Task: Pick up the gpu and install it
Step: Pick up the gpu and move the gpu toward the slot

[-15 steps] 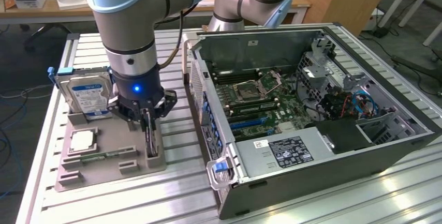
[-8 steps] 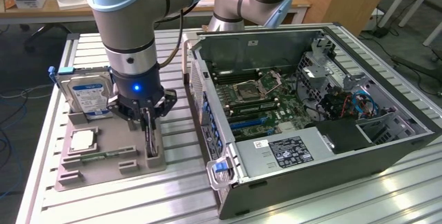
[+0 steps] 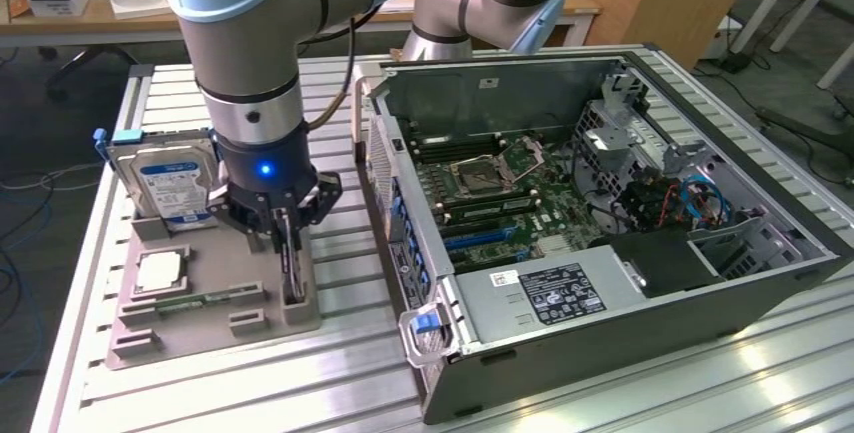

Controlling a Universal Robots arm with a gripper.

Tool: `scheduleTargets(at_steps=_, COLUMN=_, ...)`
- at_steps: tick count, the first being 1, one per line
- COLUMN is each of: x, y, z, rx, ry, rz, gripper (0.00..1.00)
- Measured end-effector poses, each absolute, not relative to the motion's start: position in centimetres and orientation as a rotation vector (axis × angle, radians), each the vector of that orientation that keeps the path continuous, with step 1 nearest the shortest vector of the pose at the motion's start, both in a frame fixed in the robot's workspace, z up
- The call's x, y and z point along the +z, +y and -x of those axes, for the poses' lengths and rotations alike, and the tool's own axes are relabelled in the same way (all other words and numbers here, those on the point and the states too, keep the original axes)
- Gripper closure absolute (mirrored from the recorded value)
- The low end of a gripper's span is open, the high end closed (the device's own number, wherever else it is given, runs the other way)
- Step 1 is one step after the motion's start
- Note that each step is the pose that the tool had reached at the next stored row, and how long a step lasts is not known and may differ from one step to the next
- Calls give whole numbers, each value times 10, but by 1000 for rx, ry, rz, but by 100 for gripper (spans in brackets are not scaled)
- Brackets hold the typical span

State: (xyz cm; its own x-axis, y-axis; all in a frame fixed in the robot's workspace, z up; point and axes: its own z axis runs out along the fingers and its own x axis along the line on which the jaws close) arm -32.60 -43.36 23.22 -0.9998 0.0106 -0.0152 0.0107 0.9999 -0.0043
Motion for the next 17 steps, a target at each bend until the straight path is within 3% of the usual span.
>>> scheduleTargets(at_steps=17, x=244, y=-434, z=326, rx=18, ry=3126, rz=-2, gripper=74)
